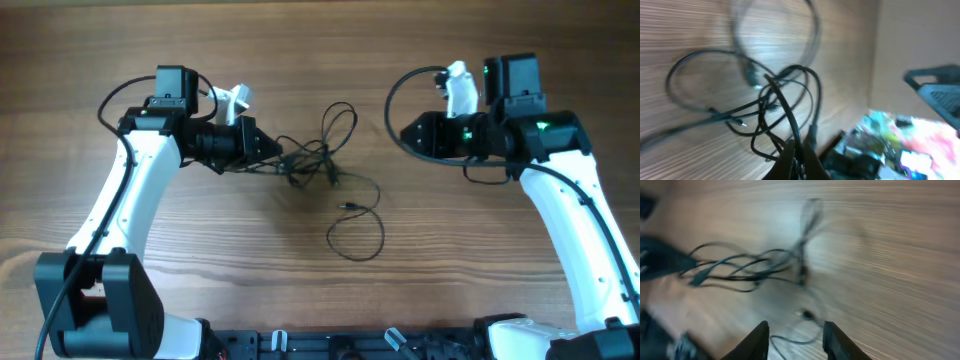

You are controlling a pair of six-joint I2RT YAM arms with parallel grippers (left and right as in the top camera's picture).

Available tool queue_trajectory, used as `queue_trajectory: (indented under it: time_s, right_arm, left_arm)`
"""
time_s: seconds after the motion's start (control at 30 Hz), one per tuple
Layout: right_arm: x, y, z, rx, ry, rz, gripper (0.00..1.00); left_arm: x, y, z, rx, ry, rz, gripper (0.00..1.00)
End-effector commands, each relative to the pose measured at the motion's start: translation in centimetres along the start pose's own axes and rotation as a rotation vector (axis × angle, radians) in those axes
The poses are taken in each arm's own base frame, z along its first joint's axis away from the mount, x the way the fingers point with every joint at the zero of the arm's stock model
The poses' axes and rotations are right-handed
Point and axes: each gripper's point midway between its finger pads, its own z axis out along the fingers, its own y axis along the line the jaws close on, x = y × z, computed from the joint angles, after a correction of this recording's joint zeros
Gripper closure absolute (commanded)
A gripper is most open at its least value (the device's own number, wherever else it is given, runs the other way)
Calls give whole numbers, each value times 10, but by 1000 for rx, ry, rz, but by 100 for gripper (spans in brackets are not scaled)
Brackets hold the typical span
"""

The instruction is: Untangle cables

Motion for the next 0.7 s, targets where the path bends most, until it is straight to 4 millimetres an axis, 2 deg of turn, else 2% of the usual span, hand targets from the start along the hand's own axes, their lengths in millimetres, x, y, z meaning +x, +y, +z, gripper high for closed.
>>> queue_trajectory:
  time_s: [0.0, 0.13, 0.23, 0.4, 0.57, 0.67]
  right_arm:
    - [5, 51, 0, -175, 2, -265, 59]
    - [20, 74, 15, -223, 35, -457, 44]
    - [21, 73, 34, -186, 51, -485, 39]
    - [13, 58, 71, -132, 88, -221, 39]
    - [27, 44, 105, -120, 180, -134, 41]
    - [31, 53, 114, -186, 208, -74, 41]
  left_arm:
    - [11, -41, 5, 225, 53, 103, 96]
    - [13, -68, 0, 377, 66, 141, 96]
    - [16, -85, -8, 486, 80, 149, 96]
    - [21, -96, -10, 548, 102, 155, 96]
    - [21, -97, -10, 548, 102, 162, 96]
    - [21, -97, -10, 548, 102, 162, 96]
